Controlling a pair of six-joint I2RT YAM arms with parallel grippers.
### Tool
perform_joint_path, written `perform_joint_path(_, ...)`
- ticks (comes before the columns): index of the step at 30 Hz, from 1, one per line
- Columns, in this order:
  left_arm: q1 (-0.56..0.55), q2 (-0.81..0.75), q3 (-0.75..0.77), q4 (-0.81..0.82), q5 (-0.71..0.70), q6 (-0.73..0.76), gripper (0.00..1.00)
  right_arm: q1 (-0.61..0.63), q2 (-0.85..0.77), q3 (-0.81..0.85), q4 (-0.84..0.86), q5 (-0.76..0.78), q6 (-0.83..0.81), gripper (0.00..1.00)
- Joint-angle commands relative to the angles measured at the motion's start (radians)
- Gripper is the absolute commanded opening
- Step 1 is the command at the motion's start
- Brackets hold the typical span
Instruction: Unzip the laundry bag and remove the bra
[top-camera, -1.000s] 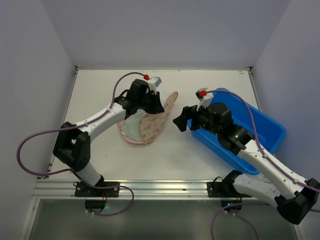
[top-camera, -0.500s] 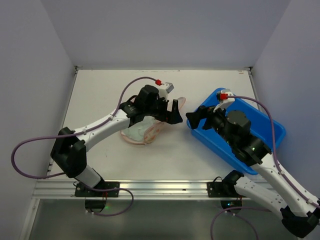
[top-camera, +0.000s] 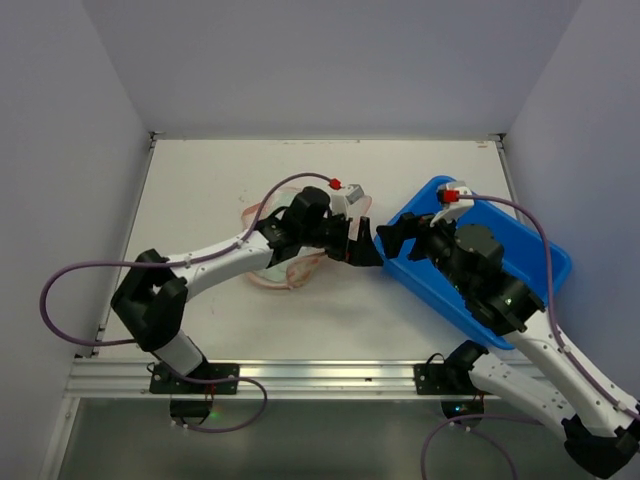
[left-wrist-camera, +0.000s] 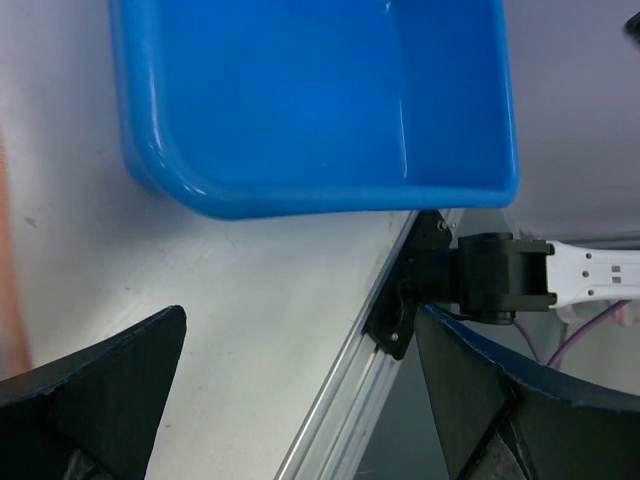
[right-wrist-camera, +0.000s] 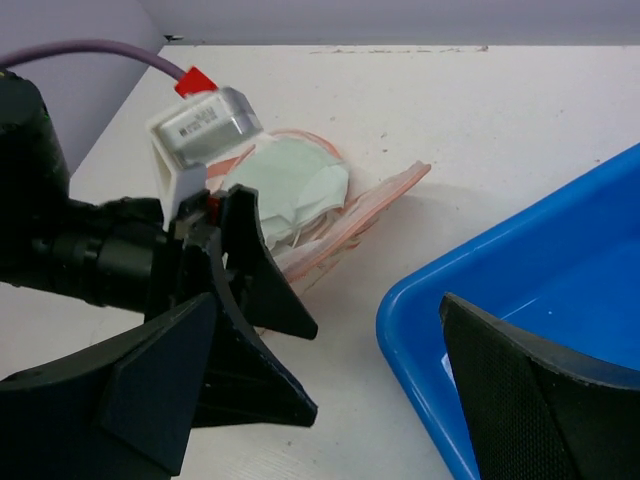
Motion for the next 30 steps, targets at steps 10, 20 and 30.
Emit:
perform_joint_path(10,-0.042,-0.118,0.055,-0.056,-0.097,0.051,1.0,-0.005,-0.065,-0.02,0.02,0.049,-0.044,0.96)
perform_joint_path(20,0.113,-0.068,0.071,-0.252,-0.271,0.086,1.0,-0.005,-0.11,-0.03,0.027,0.077,-0.058,0.98)
perform_joint_path(30,-0.028,0.03,0.009,0.015,0.024,-0.073,0.97,-0.005,-0.128,-0.039,0.041,0.082,-0.046,0.98)
